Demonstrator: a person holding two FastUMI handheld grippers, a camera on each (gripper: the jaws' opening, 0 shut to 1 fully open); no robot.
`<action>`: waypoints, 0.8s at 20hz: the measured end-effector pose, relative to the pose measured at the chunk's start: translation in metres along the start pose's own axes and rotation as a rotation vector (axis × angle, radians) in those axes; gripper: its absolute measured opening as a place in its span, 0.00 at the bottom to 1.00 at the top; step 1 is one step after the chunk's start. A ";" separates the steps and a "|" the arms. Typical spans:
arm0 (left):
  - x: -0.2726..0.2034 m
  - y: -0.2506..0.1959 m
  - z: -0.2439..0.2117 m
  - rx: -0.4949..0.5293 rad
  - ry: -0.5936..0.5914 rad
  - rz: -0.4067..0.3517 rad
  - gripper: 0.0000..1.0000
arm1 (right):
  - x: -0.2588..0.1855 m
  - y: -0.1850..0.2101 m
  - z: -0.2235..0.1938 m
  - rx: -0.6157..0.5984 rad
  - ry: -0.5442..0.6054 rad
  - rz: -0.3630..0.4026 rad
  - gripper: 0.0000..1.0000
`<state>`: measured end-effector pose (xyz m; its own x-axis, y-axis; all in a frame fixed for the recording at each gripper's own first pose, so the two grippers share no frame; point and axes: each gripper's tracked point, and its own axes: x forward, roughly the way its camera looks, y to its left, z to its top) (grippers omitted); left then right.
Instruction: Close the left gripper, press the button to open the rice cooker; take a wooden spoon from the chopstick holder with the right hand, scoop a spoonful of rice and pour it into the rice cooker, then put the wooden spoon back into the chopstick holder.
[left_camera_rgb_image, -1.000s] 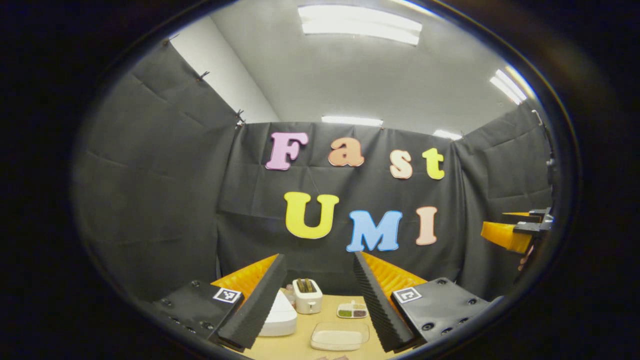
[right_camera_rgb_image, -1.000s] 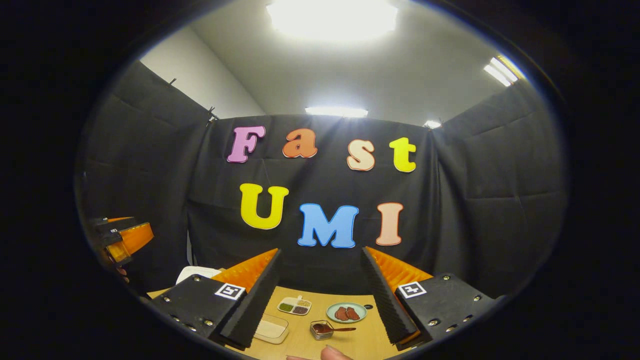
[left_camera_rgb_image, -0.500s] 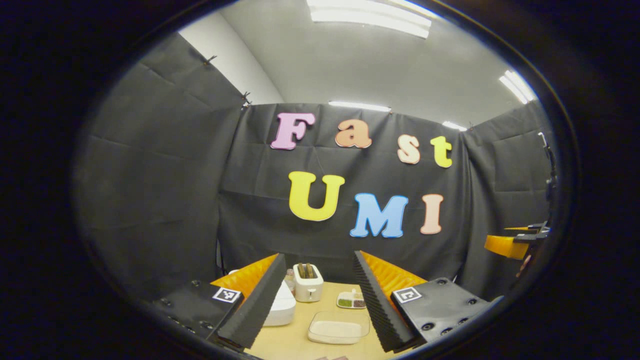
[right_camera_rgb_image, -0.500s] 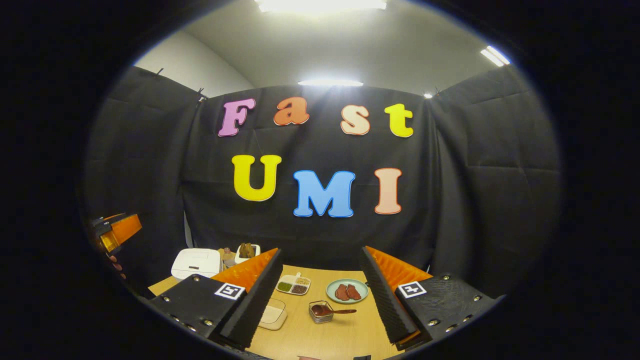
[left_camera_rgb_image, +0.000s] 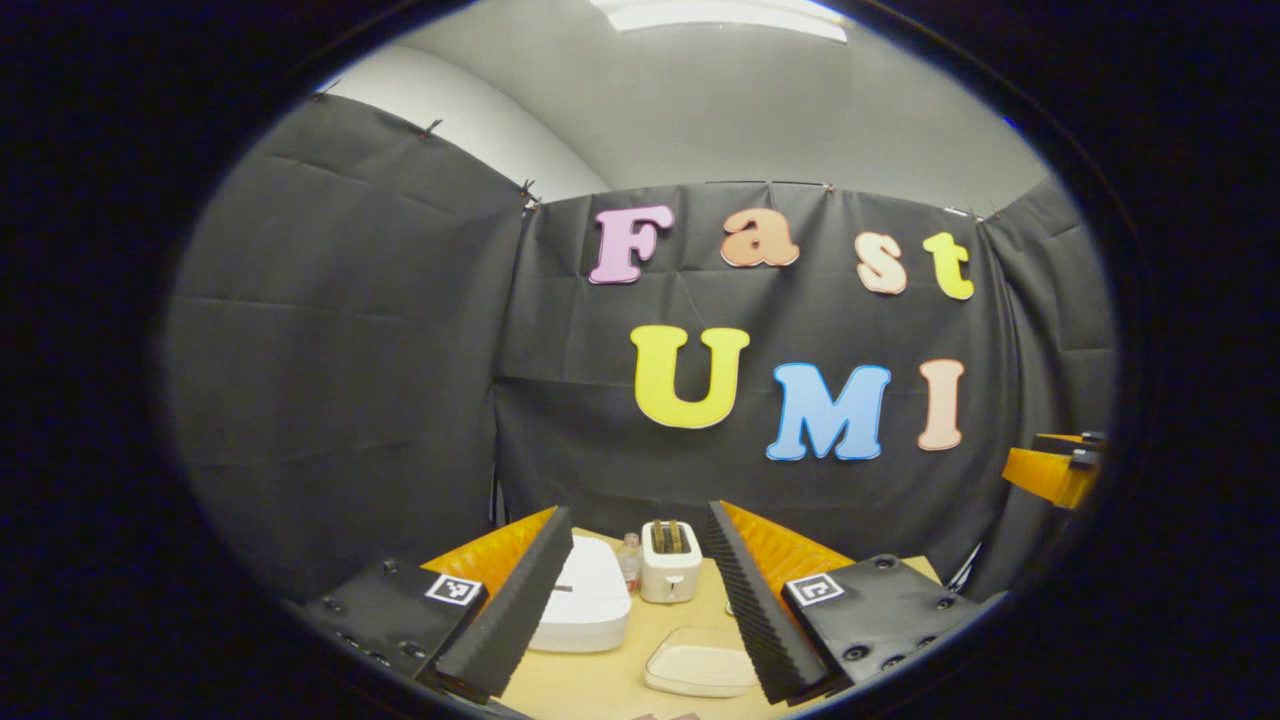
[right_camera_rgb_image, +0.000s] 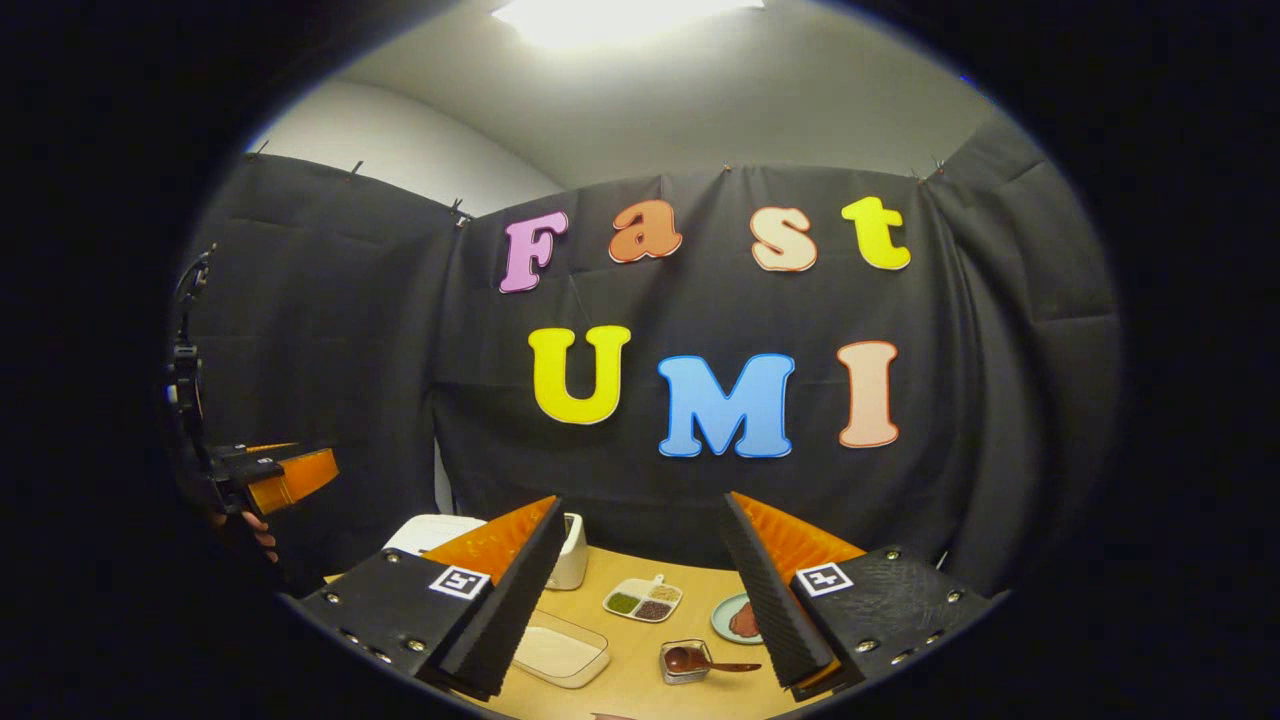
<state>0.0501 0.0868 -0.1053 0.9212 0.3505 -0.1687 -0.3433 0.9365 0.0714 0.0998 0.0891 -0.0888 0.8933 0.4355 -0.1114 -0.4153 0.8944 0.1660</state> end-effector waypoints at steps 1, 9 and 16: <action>0.003 0.003 -0.003 0.014 -0.004 0.008 0.90 | 0.003 0.003 0.003 0.018 -0.005 0.009 0.95; 0.095 0.063 -0.068 0.054 0.082 -0.025 0.33 | 0.004 0.055 0.007 0.008 0.024 -0.091 0.95; 0.196 0.099 -0.189 0.088 0.319 -0.065 0.10 | -0.008 0.091 -0.005 -0.020 0.117 -0.264 0.95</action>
<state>0.1623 0.2494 -0.3175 0.8321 0.2879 -0.4740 -0.2556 0.9576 0.1329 0.0536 0.1670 -0.0782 0.9456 0.1950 -0.2605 -0.1755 0.9797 0.0966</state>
